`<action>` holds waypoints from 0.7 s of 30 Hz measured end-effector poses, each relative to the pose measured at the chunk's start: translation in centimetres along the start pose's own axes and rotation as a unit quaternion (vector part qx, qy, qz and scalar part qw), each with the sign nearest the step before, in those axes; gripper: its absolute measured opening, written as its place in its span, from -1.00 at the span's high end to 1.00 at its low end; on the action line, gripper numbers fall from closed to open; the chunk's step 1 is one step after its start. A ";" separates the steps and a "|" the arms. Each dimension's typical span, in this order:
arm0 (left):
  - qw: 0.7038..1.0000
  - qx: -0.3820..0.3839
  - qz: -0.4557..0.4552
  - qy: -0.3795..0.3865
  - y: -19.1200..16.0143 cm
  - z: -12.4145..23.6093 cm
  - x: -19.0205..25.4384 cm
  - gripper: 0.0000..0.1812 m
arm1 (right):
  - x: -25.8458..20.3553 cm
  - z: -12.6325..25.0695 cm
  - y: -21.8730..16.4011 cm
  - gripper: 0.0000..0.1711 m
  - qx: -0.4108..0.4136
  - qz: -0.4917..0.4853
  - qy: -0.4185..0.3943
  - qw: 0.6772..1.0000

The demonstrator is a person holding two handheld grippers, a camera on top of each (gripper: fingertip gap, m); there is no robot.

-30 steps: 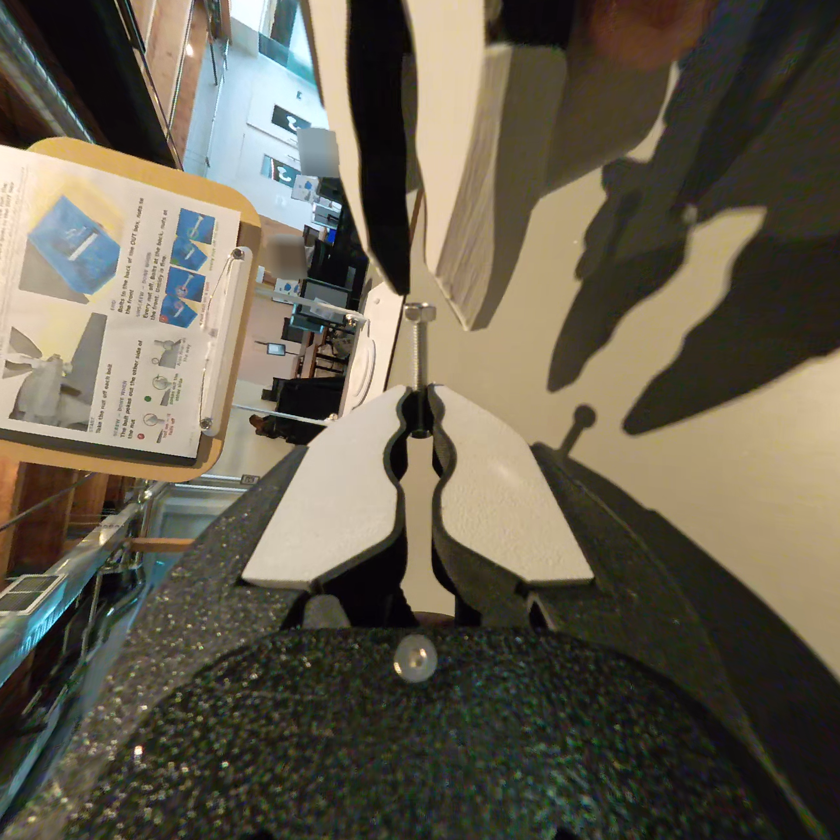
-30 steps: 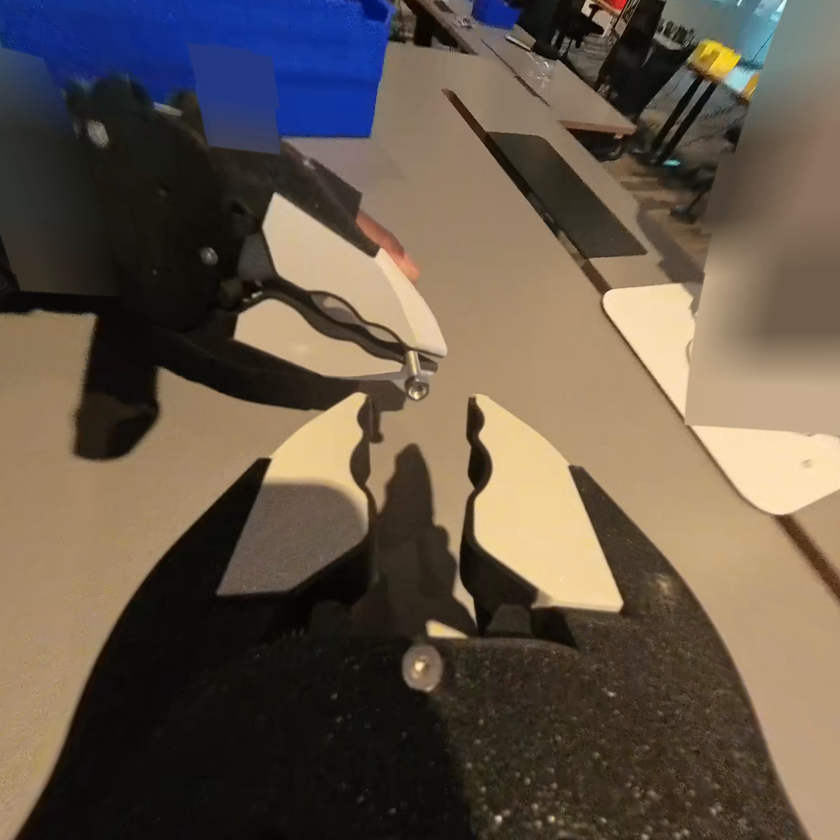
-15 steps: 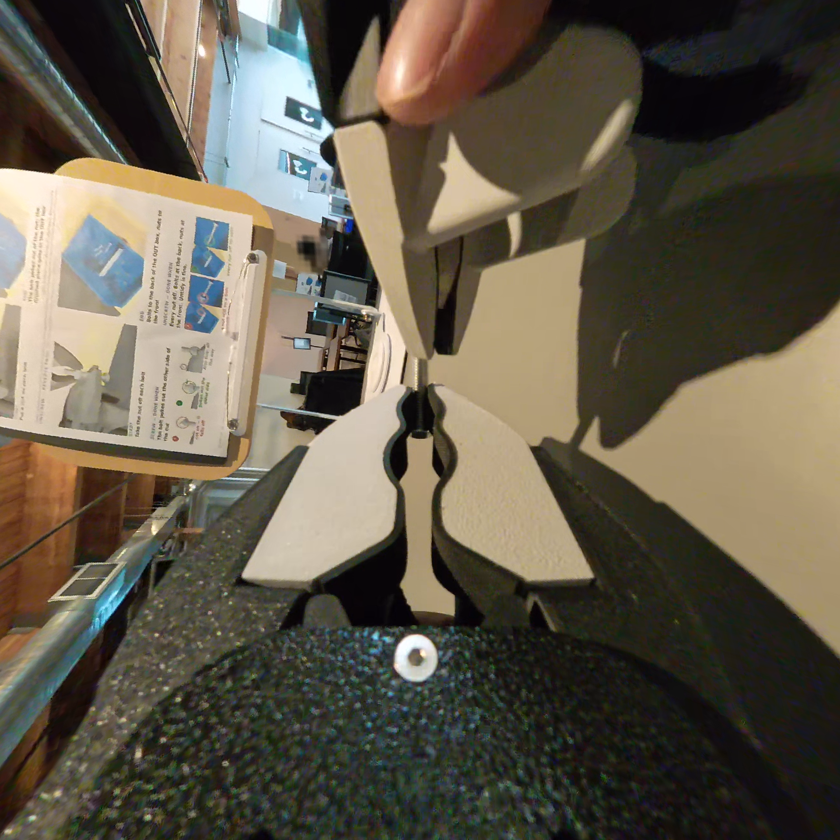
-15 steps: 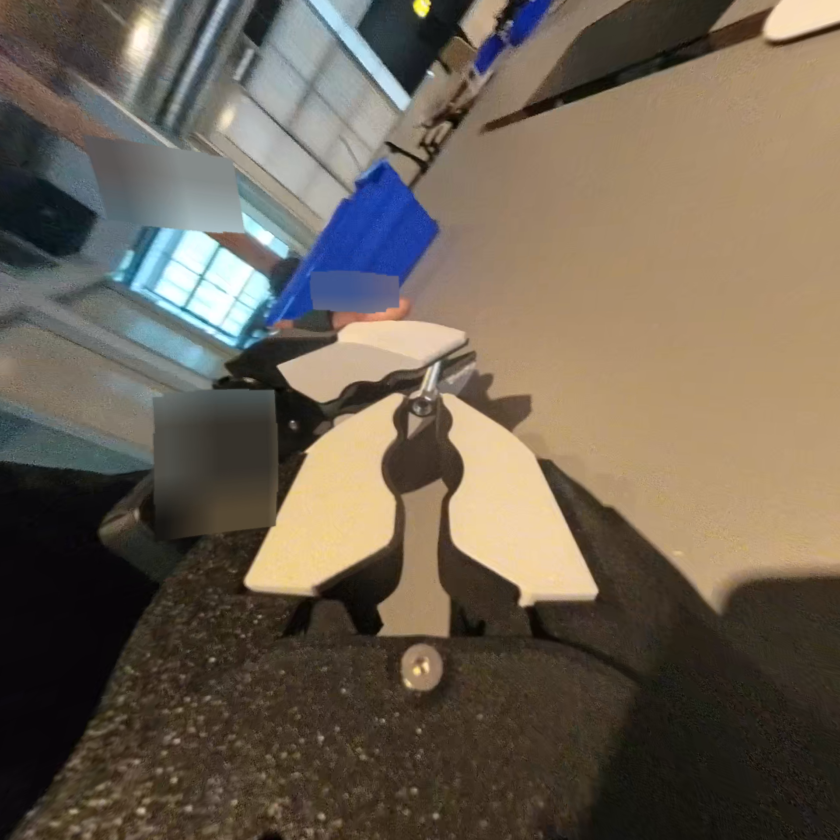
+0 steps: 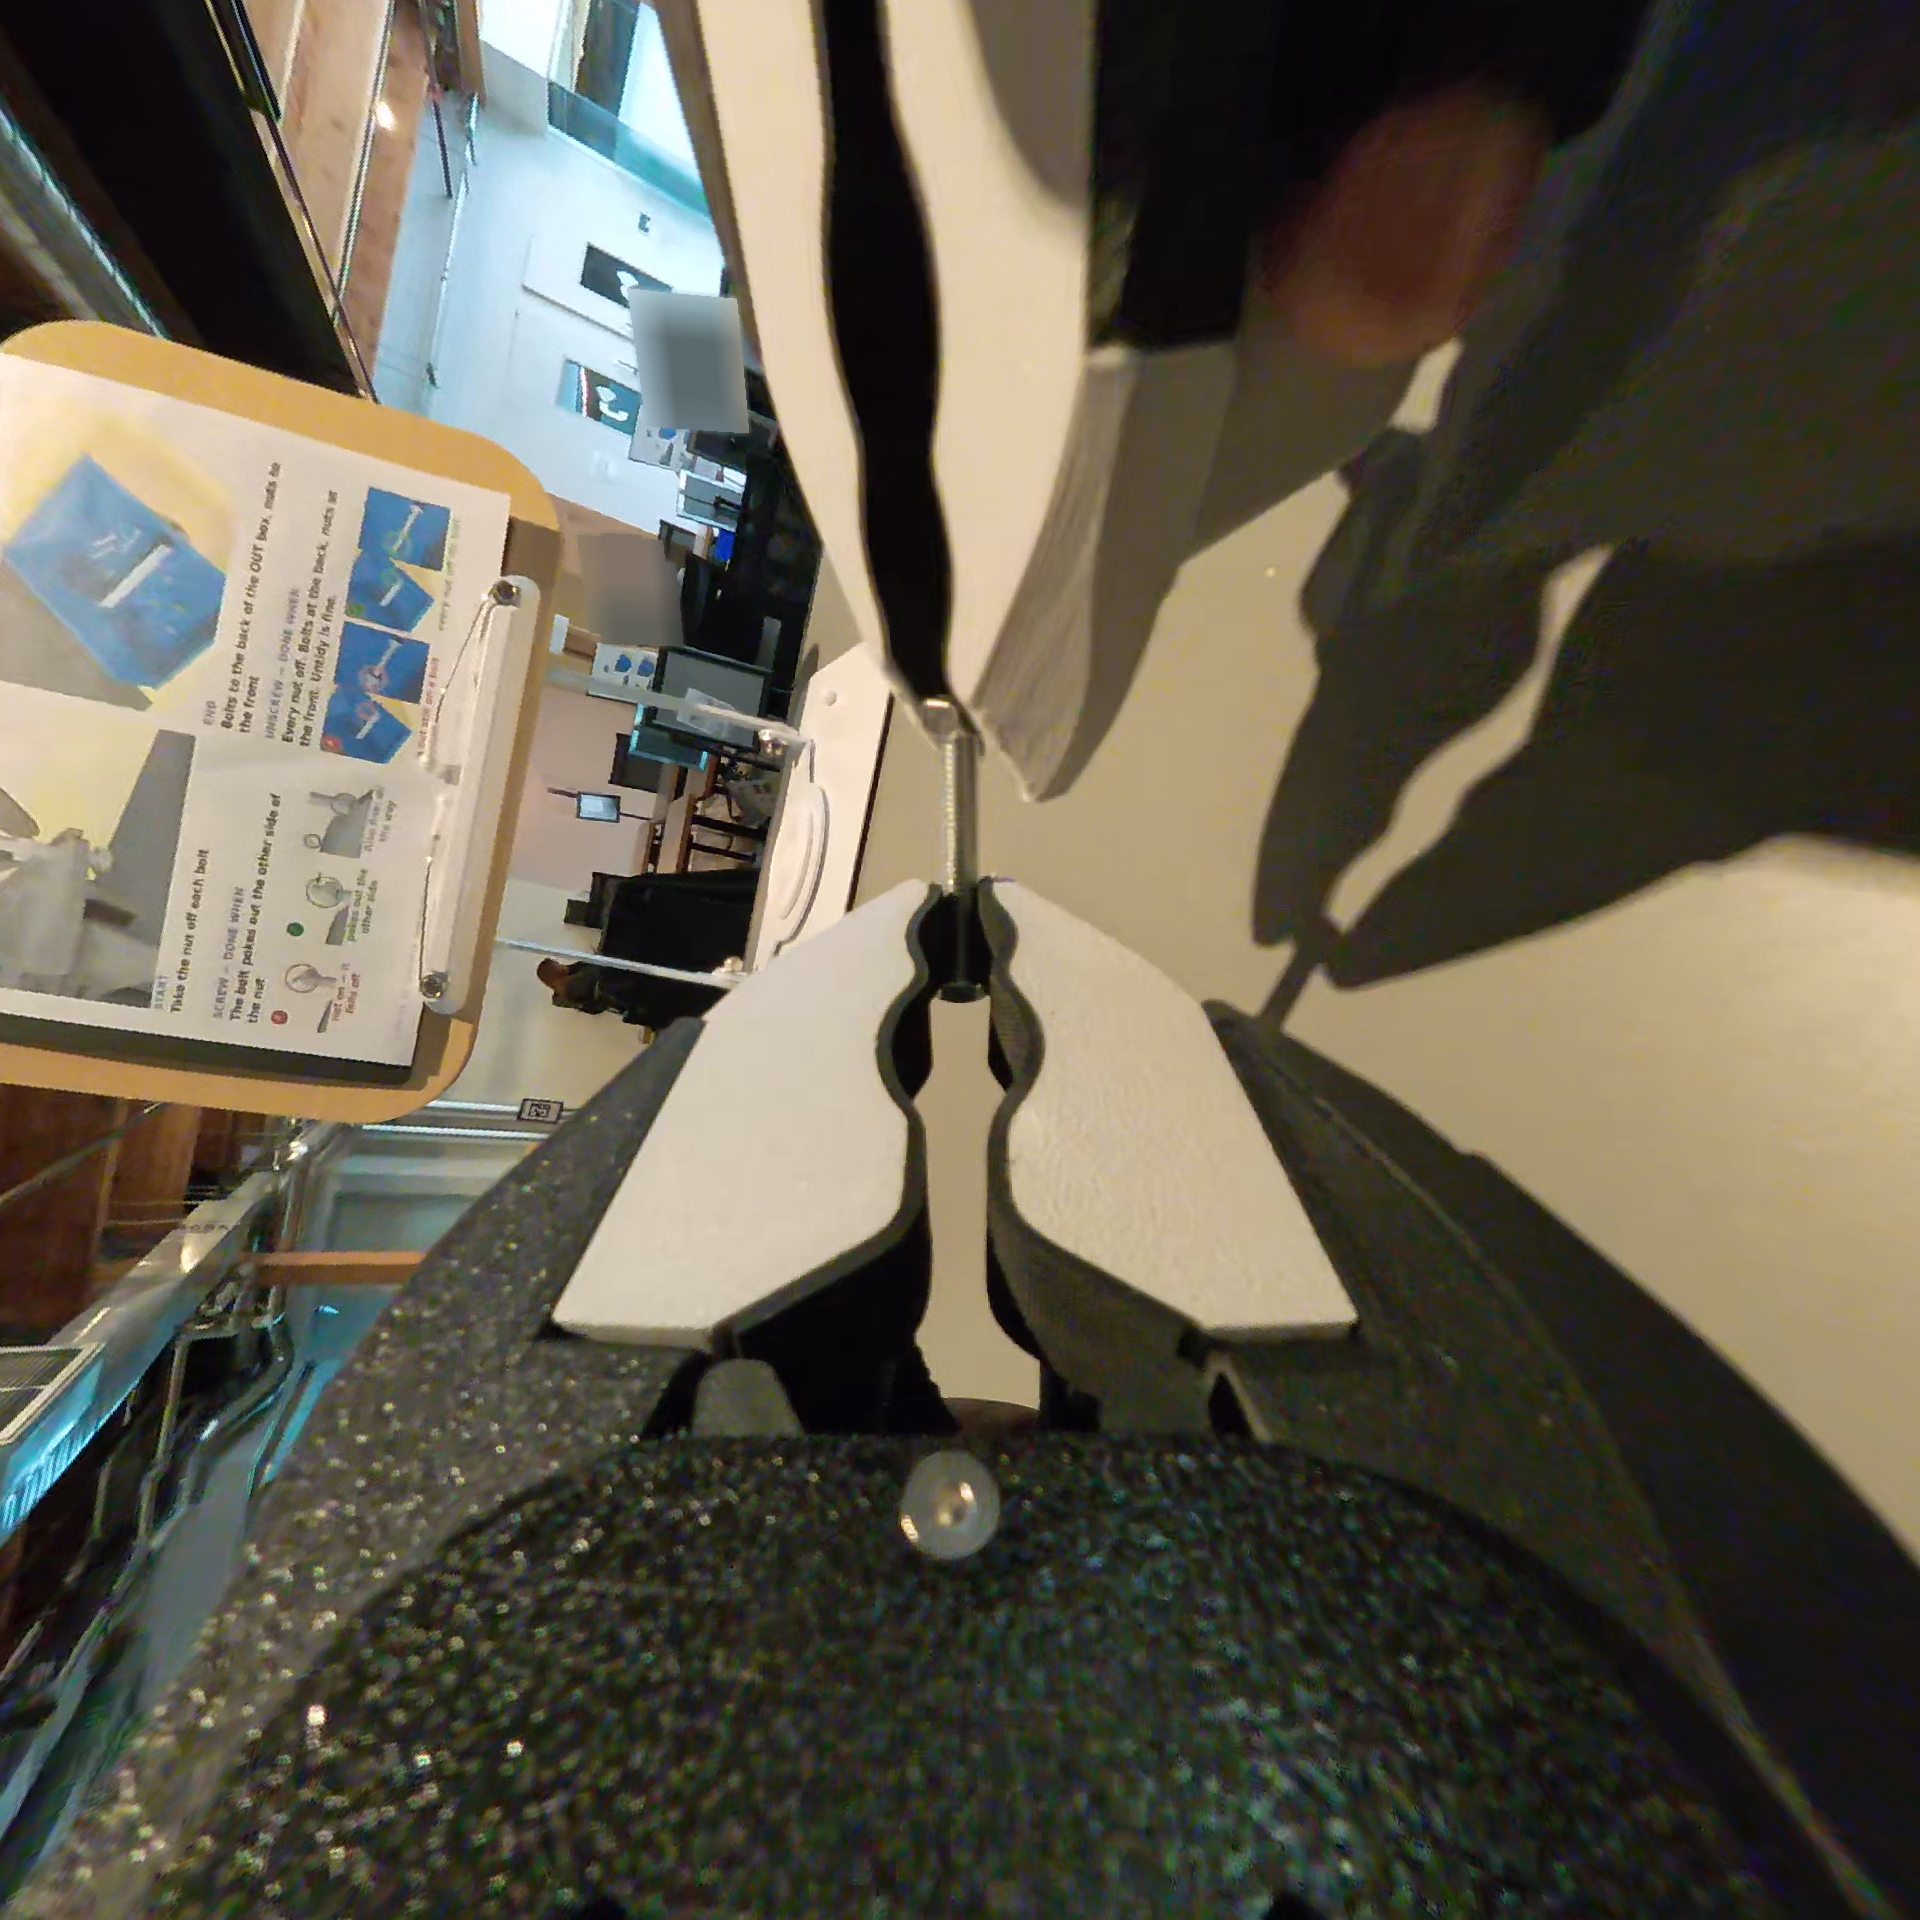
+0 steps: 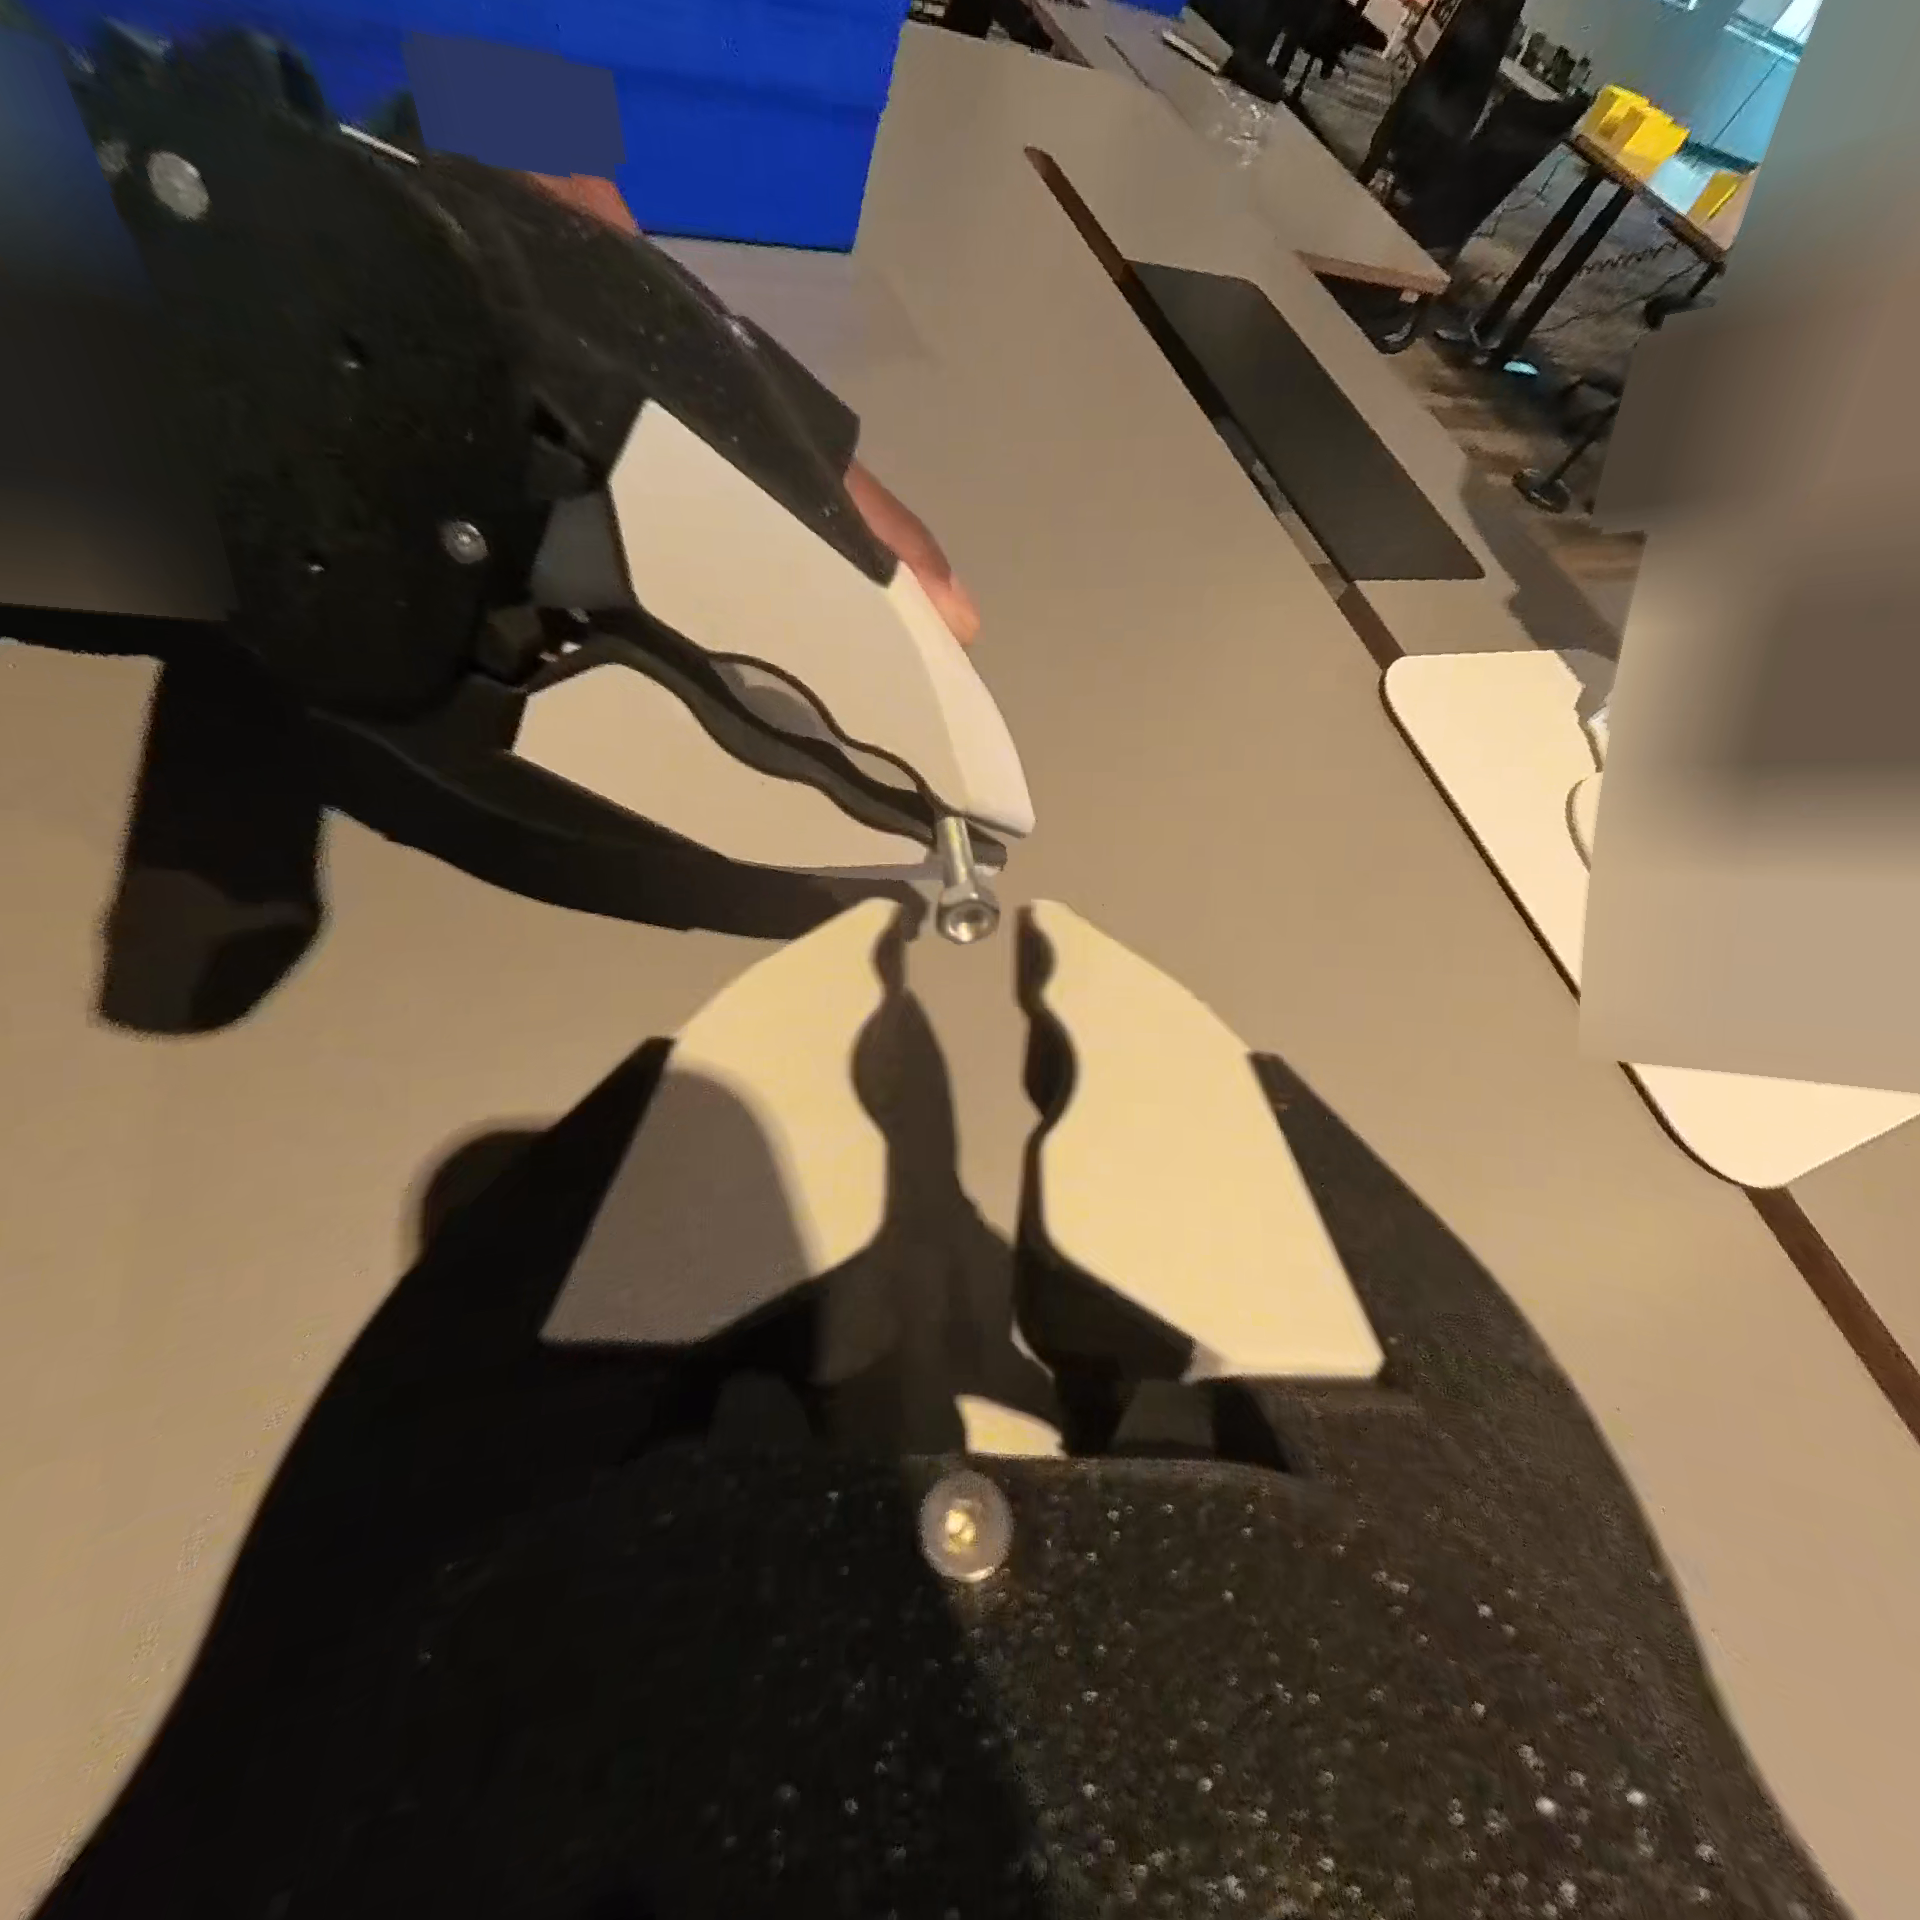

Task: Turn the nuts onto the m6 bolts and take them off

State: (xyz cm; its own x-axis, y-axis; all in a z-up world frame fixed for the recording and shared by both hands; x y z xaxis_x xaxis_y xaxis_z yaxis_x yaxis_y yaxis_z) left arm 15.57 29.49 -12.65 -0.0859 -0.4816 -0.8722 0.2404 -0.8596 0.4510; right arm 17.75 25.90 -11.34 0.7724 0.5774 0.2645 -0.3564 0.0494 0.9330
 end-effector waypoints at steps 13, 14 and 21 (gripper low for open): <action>0.999 -0.025 -0.014 0.025 -0.4 0.0 -0.7 0.94 | 0.3 -0.4 0.5 0.73 0.104 -0.453 0.057 0.883; 0.999 -0.024 -0.004 0.025 -0.6 0.1 -0.7 0.94 | 0.4 -0.4 0.5 0.55 0.099 -0.431 0.056 0.895; 1.000 -0.007 0.012 0.013 -0.4 0.3 -0.6 0.94 | 1.0 0.4 0.2 0.38 0.031 -0.106 0.012 0.994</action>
State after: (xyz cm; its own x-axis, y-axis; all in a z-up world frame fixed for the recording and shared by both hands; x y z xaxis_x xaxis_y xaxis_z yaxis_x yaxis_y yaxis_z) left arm 15.26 30.06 -12.28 -0.0559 -0.4968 -0.8660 0.2555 -0.8456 0.4686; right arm 18.62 26.14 -10.81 0.8135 0.5790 0.0542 -0.1526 0.1226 0.9806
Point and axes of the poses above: each gripper's, where its closed fingertips meet, z back along the fingers, y out of its top, x = y × z across the jaws, the point moved 2 cm from there along z, back along the fingers, and after that the axes turned 14 degrees about x, right-handed, at the moved point
